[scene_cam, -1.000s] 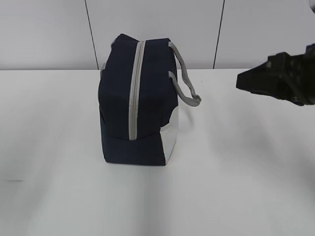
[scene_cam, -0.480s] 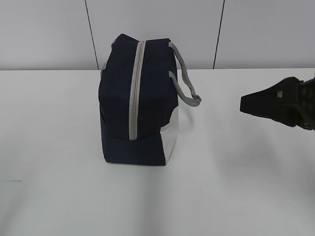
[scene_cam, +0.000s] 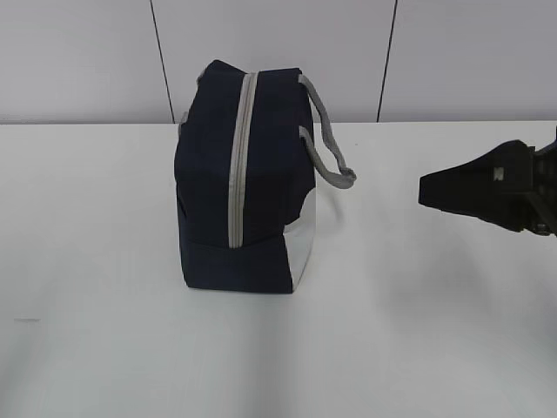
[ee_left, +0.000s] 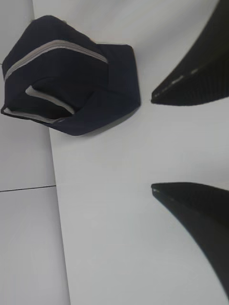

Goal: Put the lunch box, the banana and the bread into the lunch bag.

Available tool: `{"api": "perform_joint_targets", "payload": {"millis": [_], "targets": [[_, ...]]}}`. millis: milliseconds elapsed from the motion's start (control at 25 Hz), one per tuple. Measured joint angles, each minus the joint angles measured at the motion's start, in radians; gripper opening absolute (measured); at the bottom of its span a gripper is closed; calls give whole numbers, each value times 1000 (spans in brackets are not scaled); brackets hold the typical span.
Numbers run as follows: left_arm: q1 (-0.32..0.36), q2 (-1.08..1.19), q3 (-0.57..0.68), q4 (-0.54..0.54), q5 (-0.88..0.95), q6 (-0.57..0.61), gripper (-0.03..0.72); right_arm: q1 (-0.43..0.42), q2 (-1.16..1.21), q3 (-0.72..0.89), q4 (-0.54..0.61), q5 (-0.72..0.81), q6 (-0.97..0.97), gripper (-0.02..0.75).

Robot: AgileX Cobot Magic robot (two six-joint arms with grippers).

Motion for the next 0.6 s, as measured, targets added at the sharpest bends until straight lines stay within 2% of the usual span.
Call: {"api": "perform_joint_targets", "payload": {"millis": [240, 360, 480, 600], "targets": [[0, -5, 34, -3, -73, -1, 344, 0, 0, 0, 0, -18, 0, 286], [0, -5, -14, -24, 35, -8, 342, 0, 0, 0, 0, -26, 0, 286], [0, -7, -25, 4, 180, -22, 340, 0, 0, 0, 0, -33, 0, 286], [0, -9, -21, 17, 207, -39, 338, 0, 0, 0, 0, -33, -1, 286]]}}
